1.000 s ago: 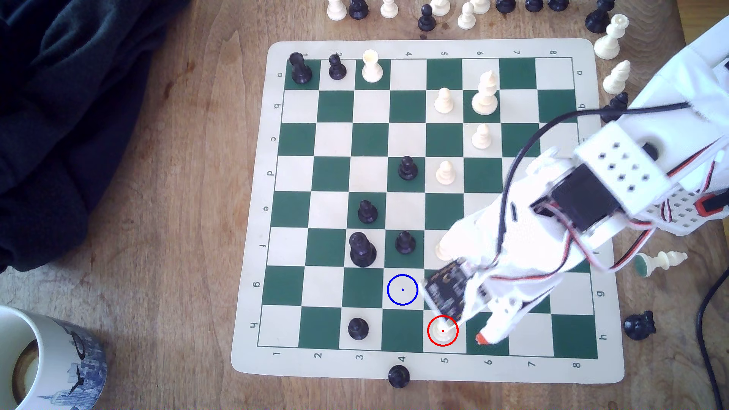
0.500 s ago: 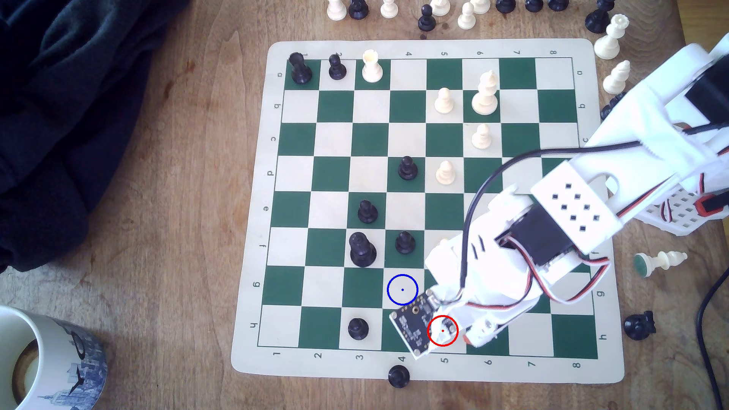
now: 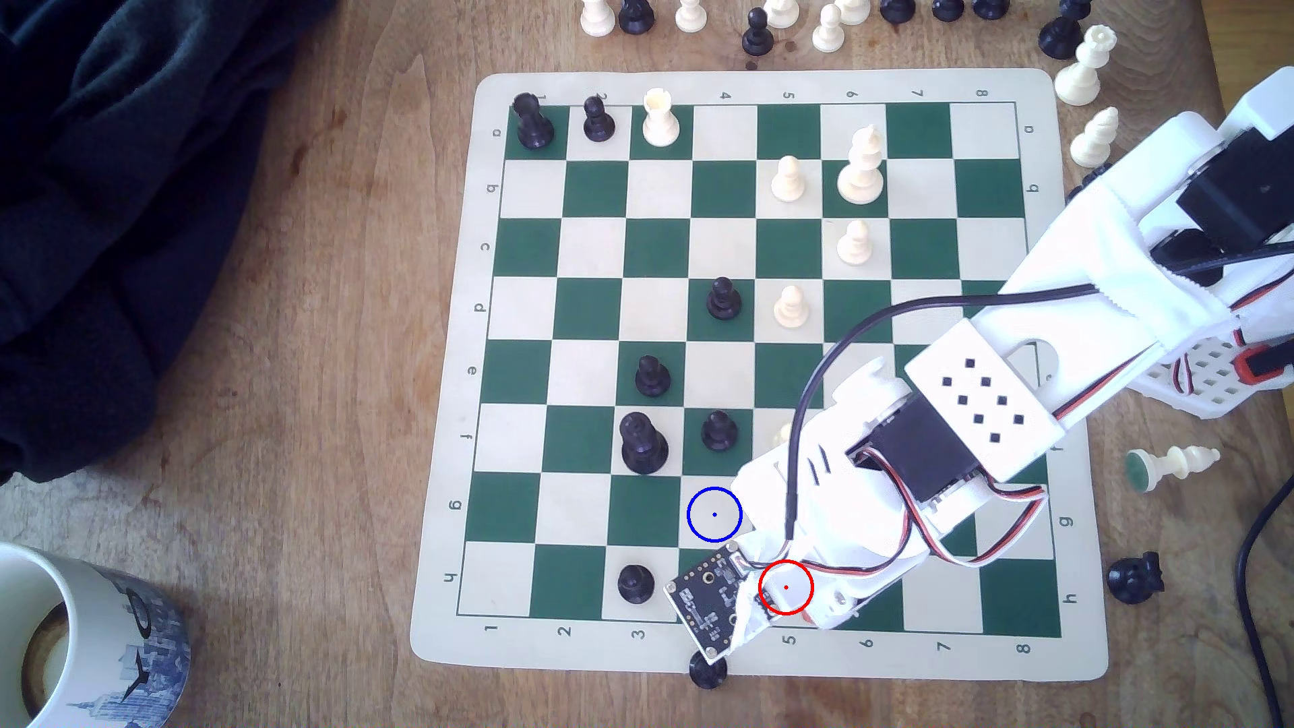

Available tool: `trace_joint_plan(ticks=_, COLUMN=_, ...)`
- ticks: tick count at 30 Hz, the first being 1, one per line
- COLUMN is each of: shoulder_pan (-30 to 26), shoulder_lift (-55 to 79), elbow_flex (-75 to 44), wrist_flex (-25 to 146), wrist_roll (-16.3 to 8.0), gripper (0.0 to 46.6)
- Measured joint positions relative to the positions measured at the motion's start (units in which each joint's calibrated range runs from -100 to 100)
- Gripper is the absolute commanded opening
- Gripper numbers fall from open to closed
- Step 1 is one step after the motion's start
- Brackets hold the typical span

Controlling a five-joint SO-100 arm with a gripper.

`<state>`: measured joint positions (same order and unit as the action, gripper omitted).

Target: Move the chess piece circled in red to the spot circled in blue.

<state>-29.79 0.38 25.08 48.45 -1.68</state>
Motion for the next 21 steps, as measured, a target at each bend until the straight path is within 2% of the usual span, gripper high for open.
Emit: trace_joint_plan(ticks=21, shoulder_pan=0.0, shoulder_lift=4.3, elbow_flex=-3.6, wrist_flex=0.0, wrist_roll=0.0, gripper=11.0)
